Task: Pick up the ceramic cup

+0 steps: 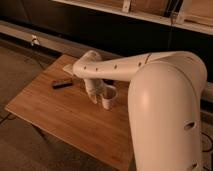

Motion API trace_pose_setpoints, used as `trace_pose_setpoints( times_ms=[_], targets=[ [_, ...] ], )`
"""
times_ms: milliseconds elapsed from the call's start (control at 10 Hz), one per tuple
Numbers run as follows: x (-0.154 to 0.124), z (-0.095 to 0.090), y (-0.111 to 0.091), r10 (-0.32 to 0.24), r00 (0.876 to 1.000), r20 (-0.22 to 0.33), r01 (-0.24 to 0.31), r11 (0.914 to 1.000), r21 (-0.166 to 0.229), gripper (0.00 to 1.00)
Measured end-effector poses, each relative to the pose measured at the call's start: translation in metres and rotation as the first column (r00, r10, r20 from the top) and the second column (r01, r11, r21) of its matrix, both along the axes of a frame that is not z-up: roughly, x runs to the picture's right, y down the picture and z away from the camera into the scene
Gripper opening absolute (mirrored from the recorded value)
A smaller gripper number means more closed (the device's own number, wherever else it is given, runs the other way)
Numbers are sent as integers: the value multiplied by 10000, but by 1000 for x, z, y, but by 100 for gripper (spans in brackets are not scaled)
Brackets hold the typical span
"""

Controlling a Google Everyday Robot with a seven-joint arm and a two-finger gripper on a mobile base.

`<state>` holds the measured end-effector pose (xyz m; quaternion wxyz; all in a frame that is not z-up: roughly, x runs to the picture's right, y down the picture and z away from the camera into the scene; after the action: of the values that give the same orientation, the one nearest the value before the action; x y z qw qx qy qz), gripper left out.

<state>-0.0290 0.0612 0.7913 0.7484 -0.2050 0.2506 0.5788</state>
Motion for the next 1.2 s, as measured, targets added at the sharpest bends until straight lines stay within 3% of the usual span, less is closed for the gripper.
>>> trace_pose_setpoints(
  times_ms=[100, 300, 700, 900, 1200],
  targets=[
    [0, 0, -1, 56, 10000, 12, -56, 10000, 9, 19],
    [0, -1, -2, 142, 9999, -84, -143, 9999, -24, 2],
    [4, -5, -7, 297, 9985, -469, -301, 9995, -81, 0],
    [8, -14, -15, 649, 9934, -941, -665, 9977, -139, 0],
    [-2, -35, -34, 1117, 9885, -1024, -1134, 9935, -116, 0]
  ],
)
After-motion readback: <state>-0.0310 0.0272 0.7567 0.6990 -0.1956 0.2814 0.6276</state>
